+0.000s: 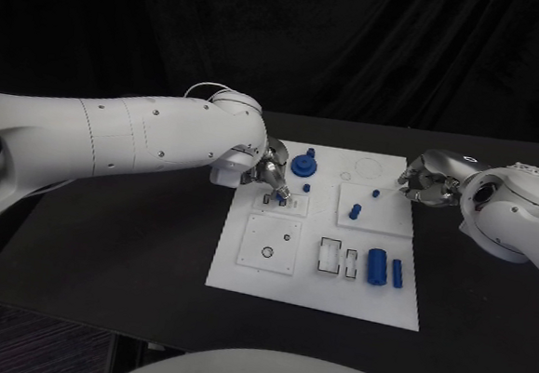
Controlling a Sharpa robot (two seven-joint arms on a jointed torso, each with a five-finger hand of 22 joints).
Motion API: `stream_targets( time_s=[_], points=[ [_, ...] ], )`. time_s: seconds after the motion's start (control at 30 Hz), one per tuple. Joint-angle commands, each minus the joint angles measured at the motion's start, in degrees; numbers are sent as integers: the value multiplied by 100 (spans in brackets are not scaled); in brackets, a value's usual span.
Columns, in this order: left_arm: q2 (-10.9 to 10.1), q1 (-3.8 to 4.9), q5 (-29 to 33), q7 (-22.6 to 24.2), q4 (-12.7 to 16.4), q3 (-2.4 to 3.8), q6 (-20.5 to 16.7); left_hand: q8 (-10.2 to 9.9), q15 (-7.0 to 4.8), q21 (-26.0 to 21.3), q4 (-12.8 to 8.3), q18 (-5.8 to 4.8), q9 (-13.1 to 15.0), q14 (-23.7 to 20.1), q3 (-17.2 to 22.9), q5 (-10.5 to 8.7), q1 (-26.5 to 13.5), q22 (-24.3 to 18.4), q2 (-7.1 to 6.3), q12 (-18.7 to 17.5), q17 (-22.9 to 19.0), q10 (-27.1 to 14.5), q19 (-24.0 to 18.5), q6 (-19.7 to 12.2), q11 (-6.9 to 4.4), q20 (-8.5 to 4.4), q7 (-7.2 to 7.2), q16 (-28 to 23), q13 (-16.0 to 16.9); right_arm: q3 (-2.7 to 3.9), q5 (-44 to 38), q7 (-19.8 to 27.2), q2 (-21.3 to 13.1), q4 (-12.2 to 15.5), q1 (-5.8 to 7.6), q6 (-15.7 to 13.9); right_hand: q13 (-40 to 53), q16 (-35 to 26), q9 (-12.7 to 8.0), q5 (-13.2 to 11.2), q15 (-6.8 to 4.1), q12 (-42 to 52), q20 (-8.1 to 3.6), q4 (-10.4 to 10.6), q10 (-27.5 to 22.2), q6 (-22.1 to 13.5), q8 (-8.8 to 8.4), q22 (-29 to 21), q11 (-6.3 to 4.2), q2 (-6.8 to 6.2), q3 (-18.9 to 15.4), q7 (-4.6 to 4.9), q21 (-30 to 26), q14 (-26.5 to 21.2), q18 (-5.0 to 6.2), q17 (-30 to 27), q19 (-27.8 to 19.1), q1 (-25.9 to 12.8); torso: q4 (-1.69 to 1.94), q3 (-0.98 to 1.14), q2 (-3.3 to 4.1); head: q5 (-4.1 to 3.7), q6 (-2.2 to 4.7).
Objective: Assemble the parts on the task board
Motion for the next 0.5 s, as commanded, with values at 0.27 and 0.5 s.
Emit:
stream_targets(
  time_s=[0.27,0.5],
  points=[
    [35,-33,60,-66,4,5,101,-53,-28,-45,-9,-91,-15,606,46,-17,90,992,12,20,1507,607,16,-9,-24,12,-33,15,1510,4,-18,-84,0,15,-10,-22,201,-41,-6,32,-8,-38,10,-4,-58,11,-23,573,-1,-30,30,27,-36,-55,70,-11,-35,-48,-3,2,-2,-8,-1],
    [25,-42,60,-75,34,5,129,-60,-27,-47,-15,-91,-21,606,52,-9,95,991,12,20,1507,607,15,-8,-23,12,-31,15,1510,4,-18,-89,6,12,-11,-16,201,-41,-6,32,-8,-38,10,-4,-58,11,-23,573,-1,-30,30,27,-36,-55,70,-11,-35,-48,-10,-8,-1,11,-1]
  ],
)
